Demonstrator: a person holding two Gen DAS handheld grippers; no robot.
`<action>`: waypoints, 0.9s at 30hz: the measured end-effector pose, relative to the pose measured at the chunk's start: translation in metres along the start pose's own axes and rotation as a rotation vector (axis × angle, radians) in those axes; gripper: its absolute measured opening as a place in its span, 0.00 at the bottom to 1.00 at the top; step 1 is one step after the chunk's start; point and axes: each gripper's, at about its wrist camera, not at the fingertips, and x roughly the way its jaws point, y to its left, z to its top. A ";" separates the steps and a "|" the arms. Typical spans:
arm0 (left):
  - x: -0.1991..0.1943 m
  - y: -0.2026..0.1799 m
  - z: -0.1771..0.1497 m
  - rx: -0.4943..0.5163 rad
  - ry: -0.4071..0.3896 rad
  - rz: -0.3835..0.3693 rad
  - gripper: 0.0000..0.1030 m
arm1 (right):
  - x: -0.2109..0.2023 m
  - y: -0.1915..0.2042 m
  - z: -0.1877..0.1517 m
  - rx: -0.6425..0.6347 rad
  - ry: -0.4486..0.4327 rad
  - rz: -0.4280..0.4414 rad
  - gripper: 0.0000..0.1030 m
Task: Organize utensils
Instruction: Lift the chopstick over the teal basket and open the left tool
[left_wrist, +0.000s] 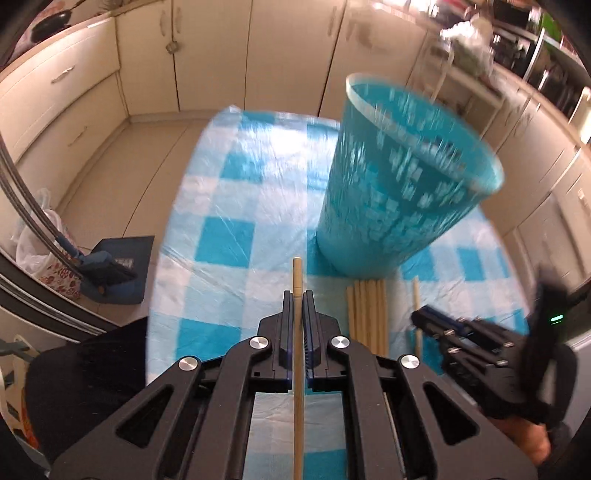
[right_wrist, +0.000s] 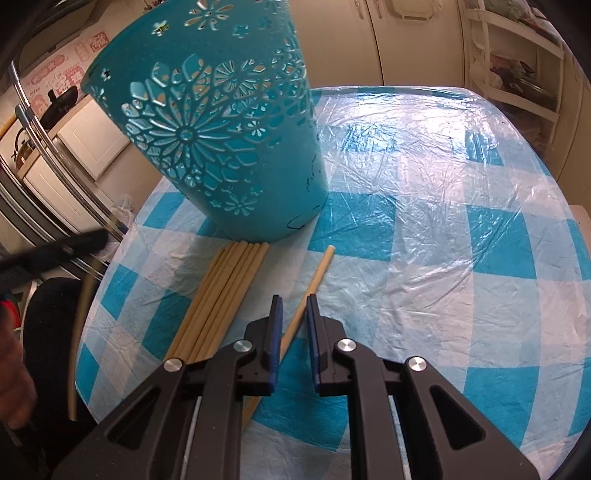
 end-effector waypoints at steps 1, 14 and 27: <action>-0.016 0.004 0.005 -0.012 -0.034 -0.022 0.05 | -0.001 -0.001 0.000 0.000 -0.004 0.001 0.13; -0.133 -0.037 0.082 -0.027 -0.480 -0.159 0.05 | -0.007 -0.005 -0.010 0.000 -0.049 0.013 0.19; -0.070 -0.067 0.160 -0.119 -0.624 -0.057 0.05 | 0.003 0.019 -0.009 -0.104 -0.054 -0.027 0.39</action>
